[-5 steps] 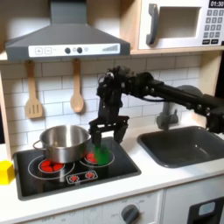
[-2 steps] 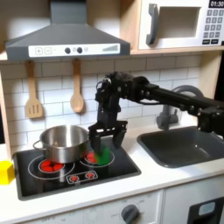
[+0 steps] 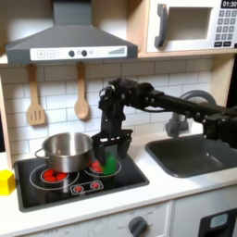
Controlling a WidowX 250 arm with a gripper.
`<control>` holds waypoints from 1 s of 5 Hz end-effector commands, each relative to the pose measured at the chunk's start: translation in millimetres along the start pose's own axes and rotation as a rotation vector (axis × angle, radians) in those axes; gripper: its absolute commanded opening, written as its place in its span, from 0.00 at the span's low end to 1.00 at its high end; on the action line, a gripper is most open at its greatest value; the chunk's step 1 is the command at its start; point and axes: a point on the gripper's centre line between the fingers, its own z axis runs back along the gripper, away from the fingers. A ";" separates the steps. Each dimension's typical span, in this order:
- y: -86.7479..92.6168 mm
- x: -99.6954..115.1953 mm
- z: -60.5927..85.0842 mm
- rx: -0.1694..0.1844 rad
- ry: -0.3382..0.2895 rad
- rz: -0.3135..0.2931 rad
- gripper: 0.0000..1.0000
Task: Reach green block
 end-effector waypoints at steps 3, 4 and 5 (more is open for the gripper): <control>-6.6 11.8 -16.2 -0.006 0.025 0.005 1.00; -6.8 14.0 -21.3 -0.008 0.042 0.015 1.00; -4.3 13.6 -25.7 -0.010 0.057 0.028 1.00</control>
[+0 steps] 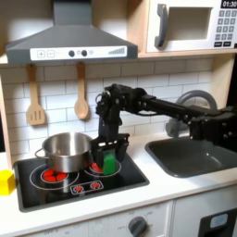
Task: Reach green block
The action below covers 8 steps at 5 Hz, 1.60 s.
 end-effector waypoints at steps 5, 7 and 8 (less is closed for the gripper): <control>-5.1 -4.9 -11.3 -0.035 0.031 -0.006 1.00; -5.1 -4.9 -11.3 -0.035 0.031 -0.006 1.00; -4.6 -5.2 -11.9 -0.035 0.034 -0.004 1.00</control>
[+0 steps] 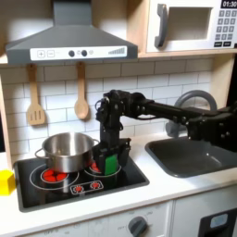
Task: Reach green block
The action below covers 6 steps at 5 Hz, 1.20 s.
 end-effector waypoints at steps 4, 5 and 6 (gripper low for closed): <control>-0.6 0.3 0.6 0.000 -0.003 -0.002 1.00; -0.6 0.3 0.6 0.000 -0.003 -0.002 1.00; -0.6 0.3 0.6 0.000 -0.003 -0.002 1.00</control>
